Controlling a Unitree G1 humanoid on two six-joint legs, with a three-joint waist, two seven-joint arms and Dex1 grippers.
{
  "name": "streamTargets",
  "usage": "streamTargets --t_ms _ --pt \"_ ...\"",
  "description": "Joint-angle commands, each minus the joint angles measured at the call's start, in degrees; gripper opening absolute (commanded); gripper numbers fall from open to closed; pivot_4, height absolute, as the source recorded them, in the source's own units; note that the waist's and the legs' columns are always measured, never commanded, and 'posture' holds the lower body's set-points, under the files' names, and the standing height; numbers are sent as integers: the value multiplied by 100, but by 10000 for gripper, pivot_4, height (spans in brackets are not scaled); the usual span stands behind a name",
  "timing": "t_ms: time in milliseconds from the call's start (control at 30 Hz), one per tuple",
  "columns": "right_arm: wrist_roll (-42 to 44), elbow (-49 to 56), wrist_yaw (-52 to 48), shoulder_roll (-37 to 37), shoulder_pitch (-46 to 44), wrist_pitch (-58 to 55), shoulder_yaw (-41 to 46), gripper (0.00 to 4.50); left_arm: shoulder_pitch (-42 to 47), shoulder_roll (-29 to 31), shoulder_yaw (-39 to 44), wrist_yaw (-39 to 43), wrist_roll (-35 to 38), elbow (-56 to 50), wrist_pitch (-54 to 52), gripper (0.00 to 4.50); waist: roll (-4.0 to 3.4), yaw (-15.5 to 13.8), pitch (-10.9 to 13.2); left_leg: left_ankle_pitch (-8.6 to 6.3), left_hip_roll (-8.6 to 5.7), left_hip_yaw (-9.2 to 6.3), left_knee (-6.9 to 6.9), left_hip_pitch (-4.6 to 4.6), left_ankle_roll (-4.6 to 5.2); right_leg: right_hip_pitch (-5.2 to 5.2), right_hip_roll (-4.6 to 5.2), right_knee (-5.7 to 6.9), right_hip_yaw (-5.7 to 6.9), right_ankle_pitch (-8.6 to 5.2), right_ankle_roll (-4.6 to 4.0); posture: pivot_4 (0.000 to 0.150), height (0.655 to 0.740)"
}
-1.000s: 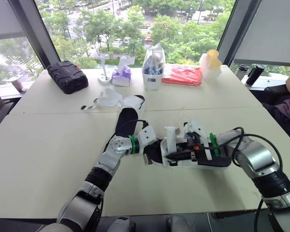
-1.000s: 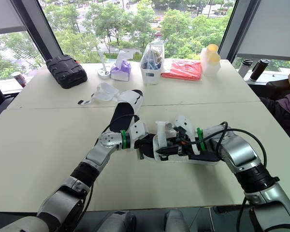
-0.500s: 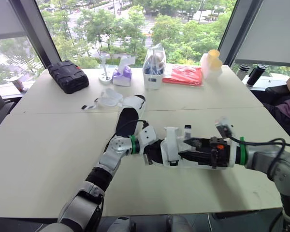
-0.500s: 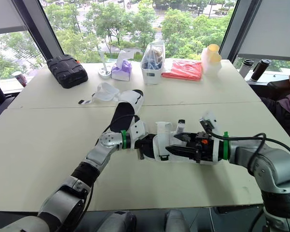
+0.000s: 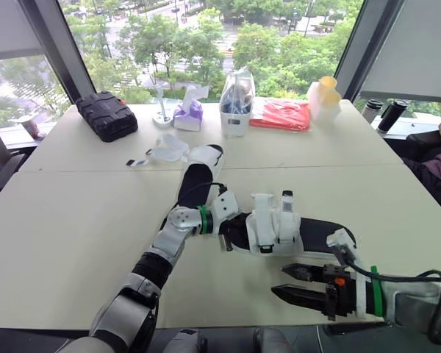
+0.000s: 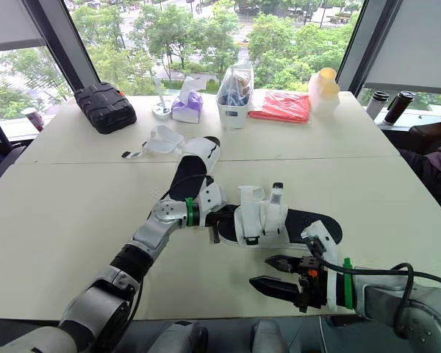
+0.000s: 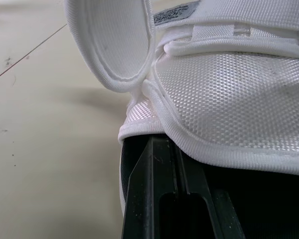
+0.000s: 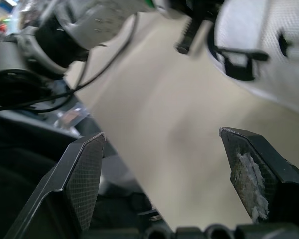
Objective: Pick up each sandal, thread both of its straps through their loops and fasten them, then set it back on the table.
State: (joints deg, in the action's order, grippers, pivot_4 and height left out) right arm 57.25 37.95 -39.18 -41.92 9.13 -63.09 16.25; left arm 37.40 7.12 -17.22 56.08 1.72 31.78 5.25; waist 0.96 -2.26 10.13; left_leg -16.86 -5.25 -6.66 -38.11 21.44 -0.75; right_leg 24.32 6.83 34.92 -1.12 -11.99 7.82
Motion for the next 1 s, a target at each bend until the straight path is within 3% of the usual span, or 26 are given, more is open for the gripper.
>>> streamTargets --t_ms 33,467,833,933,1000 --pt "-312 -189 55 94 -104 417 -225 39520 17 -42 -123 100 -65 116 25 0 0 1 0 0 0 0 0 0 0 0 0 0 0 0 1 1500 7400" --pt "-781 -860 272 483 -765 929 -806 39520 0 -49 -100 53 -79 105 30 0 0 2 1 0 -1 -6 0 0 0 0 0 0 1 -1 1 1500 7400" --pt "-393 -829 505 910 -805 974 -411 39520 16 -70 -138 59 -102 139 41 0 0 14 0 1 0 -4 0 -1 -1 0 -2 1 -1 0 1 1500 7400" --pt "-440 -858 583 1011 -790 1010 -414 30850 29 -92 -147 64 -104 153 46 0 -1 16 0 1 1 -4 0 -2 0 1 -3 1 -1 0 1 1500 7400" --pt "-416 -879 657 1123 -766 1027 -429 21409 36 -103 -148 64 -108 159 46 0 -1 15 0 1 1 -4 0 -2 -1 1 -4 1 0 0 1 1500 7400"
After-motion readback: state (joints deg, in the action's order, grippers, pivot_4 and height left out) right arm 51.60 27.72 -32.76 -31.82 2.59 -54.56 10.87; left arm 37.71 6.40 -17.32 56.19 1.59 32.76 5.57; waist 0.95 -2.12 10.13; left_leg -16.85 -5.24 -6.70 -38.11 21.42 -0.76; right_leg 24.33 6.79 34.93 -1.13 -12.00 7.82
